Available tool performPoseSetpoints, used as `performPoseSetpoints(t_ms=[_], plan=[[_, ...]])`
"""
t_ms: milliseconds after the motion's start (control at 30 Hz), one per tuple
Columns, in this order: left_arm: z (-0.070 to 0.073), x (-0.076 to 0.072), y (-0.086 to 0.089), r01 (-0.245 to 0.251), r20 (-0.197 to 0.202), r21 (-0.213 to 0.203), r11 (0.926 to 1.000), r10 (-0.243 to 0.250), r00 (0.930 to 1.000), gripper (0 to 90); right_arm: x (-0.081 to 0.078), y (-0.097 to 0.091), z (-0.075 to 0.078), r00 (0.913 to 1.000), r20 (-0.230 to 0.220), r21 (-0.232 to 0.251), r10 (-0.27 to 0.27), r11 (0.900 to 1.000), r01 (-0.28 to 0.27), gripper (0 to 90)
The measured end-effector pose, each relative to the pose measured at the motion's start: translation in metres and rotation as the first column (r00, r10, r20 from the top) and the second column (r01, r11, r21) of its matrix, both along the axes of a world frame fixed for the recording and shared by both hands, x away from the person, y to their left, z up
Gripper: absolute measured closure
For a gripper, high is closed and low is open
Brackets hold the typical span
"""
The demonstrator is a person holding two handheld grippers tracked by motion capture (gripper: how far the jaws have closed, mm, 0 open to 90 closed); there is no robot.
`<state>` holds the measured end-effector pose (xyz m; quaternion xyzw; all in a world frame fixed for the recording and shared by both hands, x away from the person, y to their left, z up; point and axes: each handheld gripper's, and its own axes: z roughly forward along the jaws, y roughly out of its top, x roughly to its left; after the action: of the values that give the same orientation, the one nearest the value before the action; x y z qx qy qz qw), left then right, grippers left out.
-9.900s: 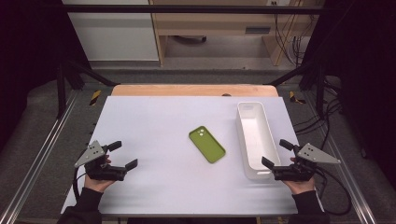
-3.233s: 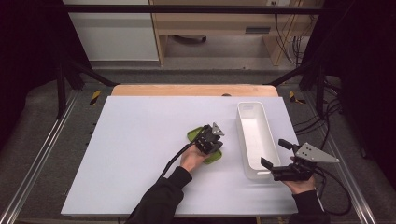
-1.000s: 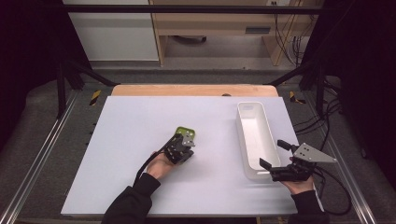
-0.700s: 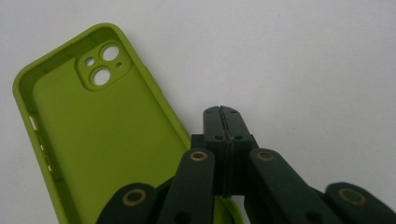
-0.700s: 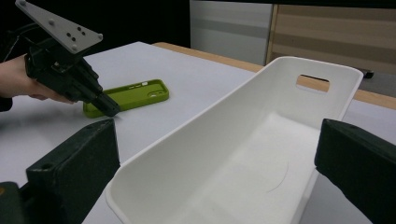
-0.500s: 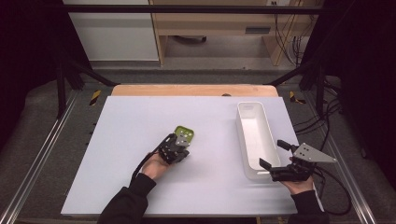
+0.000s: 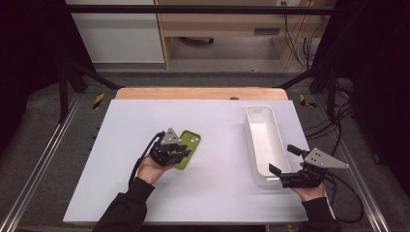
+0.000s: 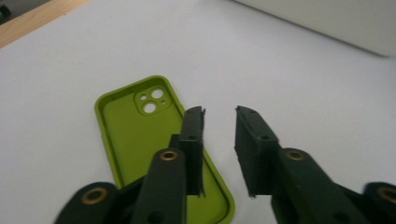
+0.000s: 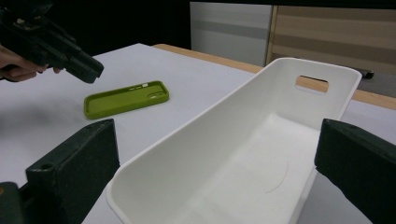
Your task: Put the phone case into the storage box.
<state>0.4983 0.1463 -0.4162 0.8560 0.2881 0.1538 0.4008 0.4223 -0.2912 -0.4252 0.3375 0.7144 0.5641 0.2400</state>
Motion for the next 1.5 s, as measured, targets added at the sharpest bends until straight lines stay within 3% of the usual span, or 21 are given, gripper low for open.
performPoseSetpoints(t_ms=[267, 400, 633, 800, 1100, 1500], plan=[[0.008, 0.001, 0.013, -0.077, 0.028, -0.042, 0.9961, 0.079, 0.9965, 40.3, 0.0, 0.0, 0.0, 1.0, 0.0, 0.003, -0.002, 1.0, 0.002, 0.4], [0.012, 0.005, 0.02, -0.112, 0.017, -0.078, 0.9906, 0.114, 0.9933, 26.3, 0.0, 0.0, 0.0, 1.0, -0.003, 0.003, -0.001, 1.0, 0.001, 0.4], [0.015, 0.012, 0.029, -0.18, 0.017, -0.087, 0.9799, 0.182, 0.9832, 8.8, 0.0, 0.001, 0.0, 1.0, -0.003, 0.003, 0.0, 1.0, 0.0, 0.4], [0.015, 0.018, 0.034, -0.213, 0.018, -0.101, 0.9718, 0.216, 0.9762, 4.1, 0.001, 0.0, 0.0, 1.0, 0.0, 0.002, 0.004, 1.0, -0.004, 0.5], [0.013, 0.027, 0.04, -0.233, 0.021, -0.114, 0.9657, 0.237, 0.9712, 1.4, 0.001, 0.0, 0.0, 1.0, 0.0, 0.002, 0.003, 1.0, -0.003, 0.4], [-0.005, 0.041, 0.031, -0.249, 0.002, -0.037, 0.9679, 0.249, 0.9686, 0.0, 0.0, 0.0, 0.0, 1.0, 0.002, 0.003, 0.001, 1.0, -0.001, 0.4]])
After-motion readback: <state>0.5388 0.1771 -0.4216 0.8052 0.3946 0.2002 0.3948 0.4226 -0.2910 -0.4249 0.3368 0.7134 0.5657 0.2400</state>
